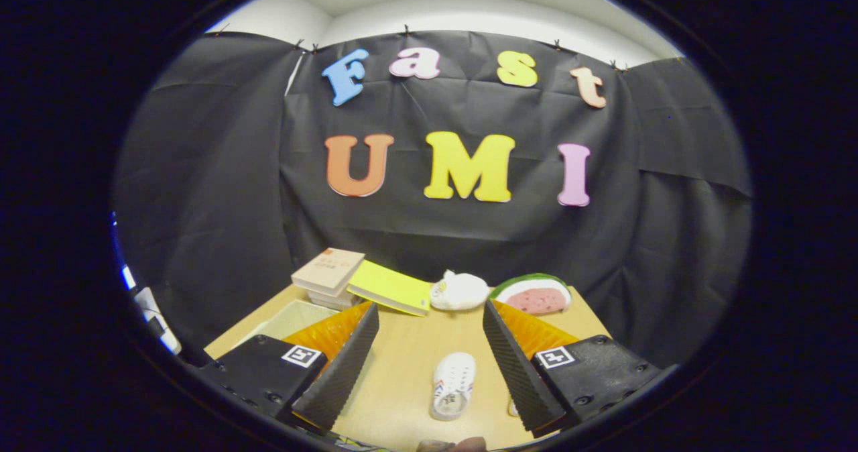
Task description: Open the storage box then place both shoes into the box .Put the left shoe in first, then the right shoe, with the right side of both shoes facing outward in a uniform manner.
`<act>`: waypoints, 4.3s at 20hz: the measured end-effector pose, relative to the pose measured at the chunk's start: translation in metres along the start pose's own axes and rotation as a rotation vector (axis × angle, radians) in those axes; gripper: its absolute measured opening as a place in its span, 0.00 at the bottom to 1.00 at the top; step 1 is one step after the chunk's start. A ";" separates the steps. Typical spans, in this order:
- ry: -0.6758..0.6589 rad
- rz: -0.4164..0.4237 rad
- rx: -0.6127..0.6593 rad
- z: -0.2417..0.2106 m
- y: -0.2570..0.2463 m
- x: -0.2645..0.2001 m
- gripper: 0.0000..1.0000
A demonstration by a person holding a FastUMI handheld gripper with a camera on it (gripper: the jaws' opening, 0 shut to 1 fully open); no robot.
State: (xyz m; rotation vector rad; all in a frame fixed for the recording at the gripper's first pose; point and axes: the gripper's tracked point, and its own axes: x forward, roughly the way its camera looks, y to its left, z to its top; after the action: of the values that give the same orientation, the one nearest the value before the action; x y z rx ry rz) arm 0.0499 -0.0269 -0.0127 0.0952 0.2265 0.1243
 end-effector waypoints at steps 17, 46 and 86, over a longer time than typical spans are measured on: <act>0.527 0.083 0.086 -0.221 -0.066 0.131 1.00; 0.776 0.074 0.480 -0.248 -0.024 0.149 0.06; 0.741 0.282 0.352 -0.181 0.324 0.133 0.31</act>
State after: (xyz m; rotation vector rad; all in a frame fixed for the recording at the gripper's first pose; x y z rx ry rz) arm 0.1006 0.3255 -0.1819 0.4333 0.9767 0.3998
